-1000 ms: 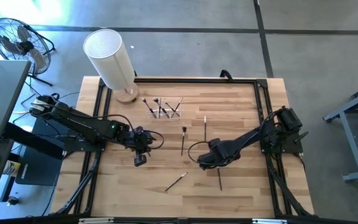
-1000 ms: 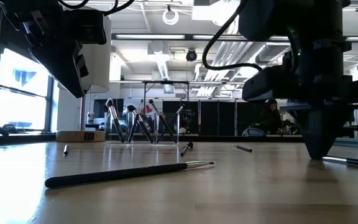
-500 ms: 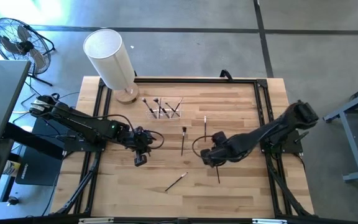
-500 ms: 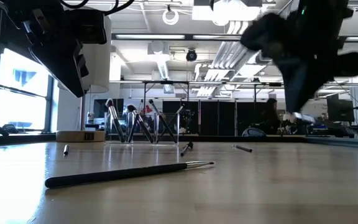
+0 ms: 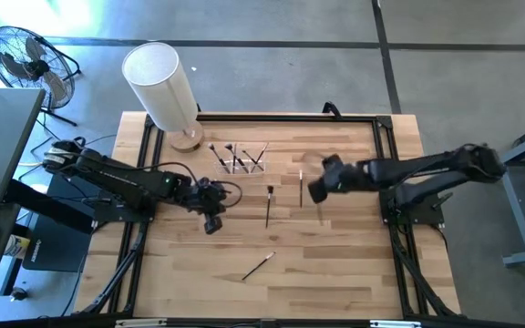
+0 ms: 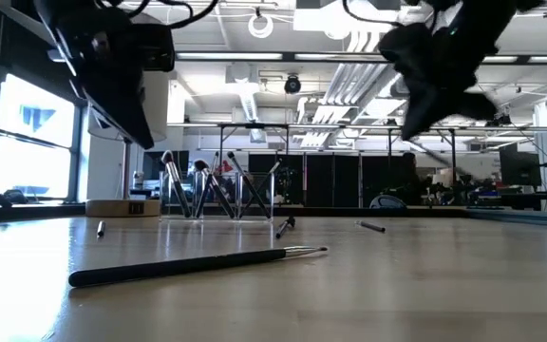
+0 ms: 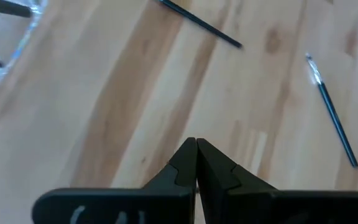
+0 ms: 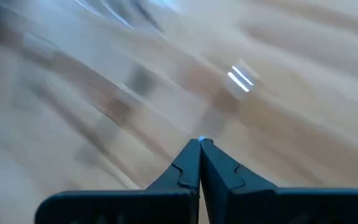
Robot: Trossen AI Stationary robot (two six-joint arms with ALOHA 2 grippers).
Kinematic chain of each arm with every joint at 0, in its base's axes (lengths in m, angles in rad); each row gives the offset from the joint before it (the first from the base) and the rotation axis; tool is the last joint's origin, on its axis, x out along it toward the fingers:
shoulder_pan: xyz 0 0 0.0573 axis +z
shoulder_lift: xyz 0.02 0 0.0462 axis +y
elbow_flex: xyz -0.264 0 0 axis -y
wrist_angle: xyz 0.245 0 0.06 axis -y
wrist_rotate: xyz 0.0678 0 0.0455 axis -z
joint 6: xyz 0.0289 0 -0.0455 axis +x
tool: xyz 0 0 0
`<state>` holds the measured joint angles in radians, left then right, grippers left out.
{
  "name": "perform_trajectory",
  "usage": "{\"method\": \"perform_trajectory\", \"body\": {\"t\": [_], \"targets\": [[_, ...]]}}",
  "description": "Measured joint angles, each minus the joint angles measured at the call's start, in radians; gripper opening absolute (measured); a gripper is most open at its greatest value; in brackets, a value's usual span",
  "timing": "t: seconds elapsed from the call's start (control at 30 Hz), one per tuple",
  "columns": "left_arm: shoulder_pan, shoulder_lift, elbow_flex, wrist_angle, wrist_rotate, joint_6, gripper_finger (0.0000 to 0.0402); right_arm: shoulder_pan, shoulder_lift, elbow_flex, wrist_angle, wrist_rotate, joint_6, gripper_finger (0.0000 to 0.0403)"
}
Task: Pick & Place Makeup Supplies
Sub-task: Put the black makeup brush into the transparent organizer
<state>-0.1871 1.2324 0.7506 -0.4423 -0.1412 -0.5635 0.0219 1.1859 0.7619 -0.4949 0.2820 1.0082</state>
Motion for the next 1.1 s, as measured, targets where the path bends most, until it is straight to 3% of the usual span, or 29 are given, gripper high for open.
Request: {"method": "perform_trajectory", "body": {"t": [0.2,0.33,0.47,0.6,0.83,1.1], "targets": [[0.070,0.000,0.000,-0.001,0.001,-0.078,0.0000,-0.276,-0.044,-0.204,0.852,-0.255,-0.342,0.0000],[0.107,0.000,0.000,-0.001,0.001,-0.128,0.0000,-0.391,0.062,-0.158,1.139,-0.378,-0.566,0.0000],[0.134,0.000,0.000,-0.001,0.001,-0.176,0.0000,-0.430,0.238,0.025,1.242,-0.392,-0.815,0.0000],[0.137,0.000,0.000,-0.001,-0.011,-0.186,0.0000,-0.449,0.449,0.254,1.253,-0.459,-0.941,0.0000],[0.135,0.000,0.000,-0.005,-0.026,-0.253,0.0000,-0.468,0.766,0.530,1.232,-0.683,-0.902,0.0000],[0.135,0.000,0.000,-0.005,0.025,-0.254,0.0000,-0.433,0.928,0.702,1.214,-0.764,-0.939,0.0000]]}}
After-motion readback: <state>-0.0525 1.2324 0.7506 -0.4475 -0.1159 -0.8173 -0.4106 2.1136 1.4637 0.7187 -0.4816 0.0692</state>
